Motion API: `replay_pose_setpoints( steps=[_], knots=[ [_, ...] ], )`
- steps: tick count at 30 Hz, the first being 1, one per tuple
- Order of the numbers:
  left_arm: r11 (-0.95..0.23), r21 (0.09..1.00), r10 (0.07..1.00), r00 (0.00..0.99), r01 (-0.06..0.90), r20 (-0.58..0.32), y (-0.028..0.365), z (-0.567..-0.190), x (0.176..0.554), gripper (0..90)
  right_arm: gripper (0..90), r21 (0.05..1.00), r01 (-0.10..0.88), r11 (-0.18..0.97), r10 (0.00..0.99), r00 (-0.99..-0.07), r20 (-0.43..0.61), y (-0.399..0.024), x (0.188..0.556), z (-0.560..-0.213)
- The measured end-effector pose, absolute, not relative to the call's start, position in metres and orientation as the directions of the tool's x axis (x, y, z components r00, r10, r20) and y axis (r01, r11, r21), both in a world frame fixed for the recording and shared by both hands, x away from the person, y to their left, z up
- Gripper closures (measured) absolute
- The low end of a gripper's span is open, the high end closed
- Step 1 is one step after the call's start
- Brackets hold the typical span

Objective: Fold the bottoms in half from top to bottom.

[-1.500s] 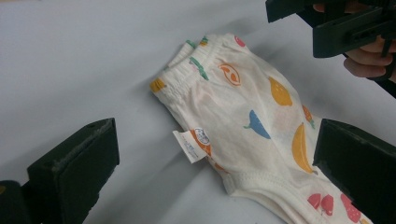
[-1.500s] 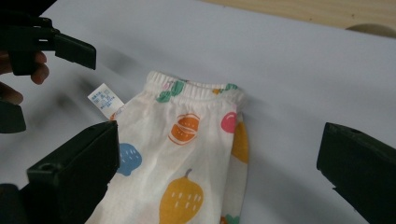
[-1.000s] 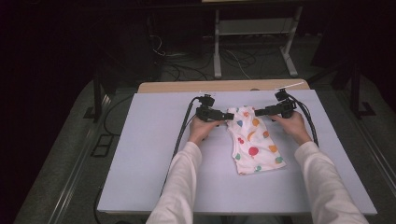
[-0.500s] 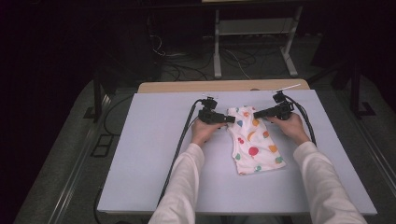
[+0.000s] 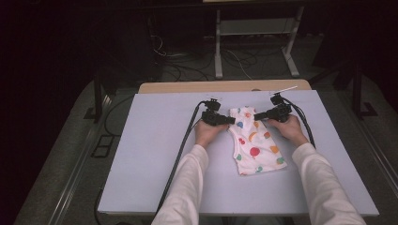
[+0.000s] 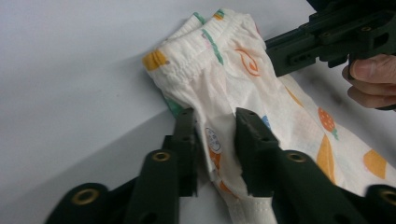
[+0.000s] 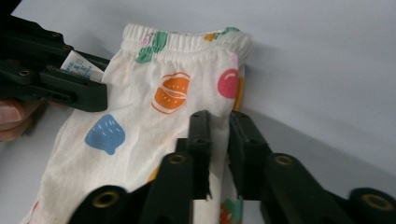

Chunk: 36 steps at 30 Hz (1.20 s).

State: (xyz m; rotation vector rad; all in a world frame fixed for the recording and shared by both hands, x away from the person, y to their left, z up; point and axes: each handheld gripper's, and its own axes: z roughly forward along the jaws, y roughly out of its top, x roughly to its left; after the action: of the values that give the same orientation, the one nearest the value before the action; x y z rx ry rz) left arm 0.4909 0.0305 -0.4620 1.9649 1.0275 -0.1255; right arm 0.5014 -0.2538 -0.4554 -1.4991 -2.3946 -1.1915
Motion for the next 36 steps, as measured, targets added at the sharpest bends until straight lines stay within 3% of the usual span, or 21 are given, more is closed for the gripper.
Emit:
replay_pose_setpoints(
  steps=[3, 6, 24, 36],
  knots=[
    [-0.280, 0.667, 0.633, 0.655, 0.690, -0.412, 0.027, -0.461, 0.489, 82.7, 86.7, 0.570, 0.793, 0.215, 0.742, -0.512, 0.433, -0.253, 0.501, -0.456],
    [-0.274, 0.667, 0.636, 0.651, 0.693, -0.414, 0.027, -0.459, 0.488, 86.2, 87.4, 0.579, 0.789, 0.206, 0.746, -0.509, 0.429, -0.254, 0.499, -0.454],
    [-0.191, 0.681, 0.584, 0.639, 0.707, -0.499, 0.034, -0.443, 0.474, 86.7, 87.7, 0.675, 0.725, 0.140, 0.724, -0.539, 0.429, -0.268, 0.471, -0.432],
    [-0.209, 0.696, 0.573, 0.663, 0.687, -0.482, 0.035, -0.430, 0.459, 86.7, 87.7, 0.706, 0.690, 0.159, 0.723, -0.569, 0.393, -0.270, 0.453, -0.424]
  ],
)
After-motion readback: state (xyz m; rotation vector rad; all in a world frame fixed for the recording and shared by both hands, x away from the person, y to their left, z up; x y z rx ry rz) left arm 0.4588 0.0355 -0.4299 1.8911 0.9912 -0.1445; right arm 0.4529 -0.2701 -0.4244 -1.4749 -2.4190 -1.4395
